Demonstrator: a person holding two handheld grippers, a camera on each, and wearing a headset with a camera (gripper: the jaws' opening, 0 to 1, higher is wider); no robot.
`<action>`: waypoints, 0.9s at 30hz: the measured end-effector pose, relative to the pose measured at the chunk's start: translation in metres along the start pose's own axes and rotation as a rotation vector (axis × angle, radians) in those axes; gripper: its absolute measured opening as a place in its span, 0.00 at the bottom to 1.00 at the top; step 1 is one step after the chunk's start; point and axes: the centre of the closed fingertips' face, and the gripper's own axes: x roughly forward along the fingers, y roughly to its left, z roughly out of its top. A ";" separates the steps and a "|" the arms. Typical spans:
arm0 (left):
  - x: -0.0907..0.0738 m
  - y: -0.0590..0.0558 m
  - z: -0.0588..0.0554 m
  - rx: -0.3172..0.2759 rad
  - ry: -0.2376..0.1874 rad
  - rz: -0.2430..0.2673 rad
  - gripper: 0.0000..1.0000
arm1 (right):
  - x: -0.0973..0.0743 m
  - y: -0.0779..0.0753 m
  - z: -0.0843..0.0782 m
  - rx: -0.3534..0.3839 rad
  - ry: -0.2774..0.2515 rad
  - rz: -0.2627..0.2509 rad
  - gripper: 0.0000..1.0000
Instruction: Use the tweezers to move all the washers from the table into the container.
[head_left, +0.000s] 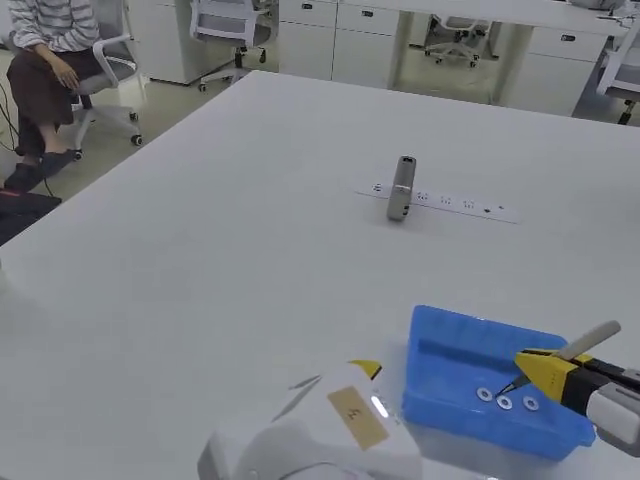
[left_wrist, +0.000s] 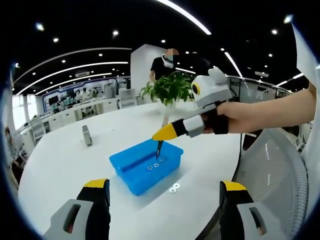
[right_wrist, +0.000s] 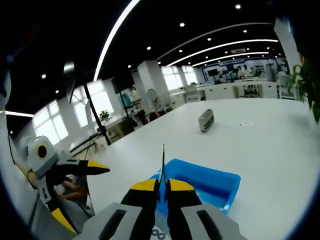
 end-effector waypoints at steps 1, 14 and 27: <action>0.000 0.000 0.000 -0.001 -0.001 0.001 0.92 | -0.001 0.002 -0.002 -0.004 0.005 0.008 0.04; 0.000 0.001 0.000 -0.002 -0.004 0.003 0.92 | -0.004 0.015 -0.047 -0.007 0.115 0.071 0.04; 0.000 0.000 0.000 -0.003 -0.001 -0.001 0.92 | -0.002 0.007 -0.080 -0.089 0.233 0.075 0.04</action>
